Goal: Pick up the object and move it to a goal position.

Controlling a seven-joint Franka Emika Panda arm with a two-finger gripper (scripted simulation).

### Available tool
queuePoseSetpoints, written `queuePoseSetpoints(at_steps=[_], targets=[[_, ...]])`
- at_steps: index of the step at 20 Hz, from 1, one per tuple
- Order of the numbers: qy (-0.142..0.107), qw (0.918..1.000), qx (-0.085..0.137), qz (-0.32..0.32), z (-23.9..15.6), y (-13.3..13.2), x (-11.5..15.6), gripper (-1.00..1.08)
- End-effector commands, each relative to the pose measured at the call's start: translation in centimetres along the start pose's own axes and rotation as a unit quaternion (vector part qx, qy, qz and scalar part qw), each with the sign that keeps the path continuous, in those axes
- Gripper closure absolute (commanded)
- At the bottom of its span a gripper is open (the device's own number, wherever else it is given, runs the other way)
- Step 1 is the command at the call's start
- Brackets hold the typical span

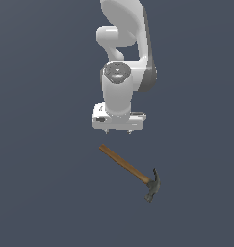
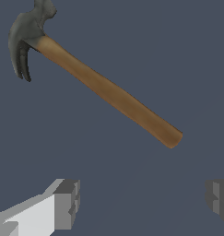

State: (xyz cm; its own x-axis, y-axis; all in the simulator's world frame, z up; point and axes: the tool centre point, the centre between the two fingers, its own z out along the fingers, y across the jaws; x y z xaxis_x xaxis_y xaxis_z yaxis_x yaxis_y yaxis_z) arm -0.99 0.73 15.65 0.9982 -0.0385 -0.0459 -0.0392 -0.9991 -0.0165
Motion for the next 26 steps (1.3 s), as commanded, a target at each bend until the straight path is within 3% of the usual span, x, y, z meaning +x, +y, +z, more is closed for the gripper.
queuePoseSetpoints(at_steps=[1,9,17,26], targets=[[0.0,1.0,0.0,0.0,0.0,0.0,0.0,-0.92],[-0.004,0.9999,0.006,-0.015,-0.1,-3.3,0.1,-0.92],[-0.004,0.9997,0.005,-0.024,0.1,-3.3,0.3,-0.92],[0.0,0.9954,-0.001,-0.095,1.5,-3.8,2.1,-0.92]])
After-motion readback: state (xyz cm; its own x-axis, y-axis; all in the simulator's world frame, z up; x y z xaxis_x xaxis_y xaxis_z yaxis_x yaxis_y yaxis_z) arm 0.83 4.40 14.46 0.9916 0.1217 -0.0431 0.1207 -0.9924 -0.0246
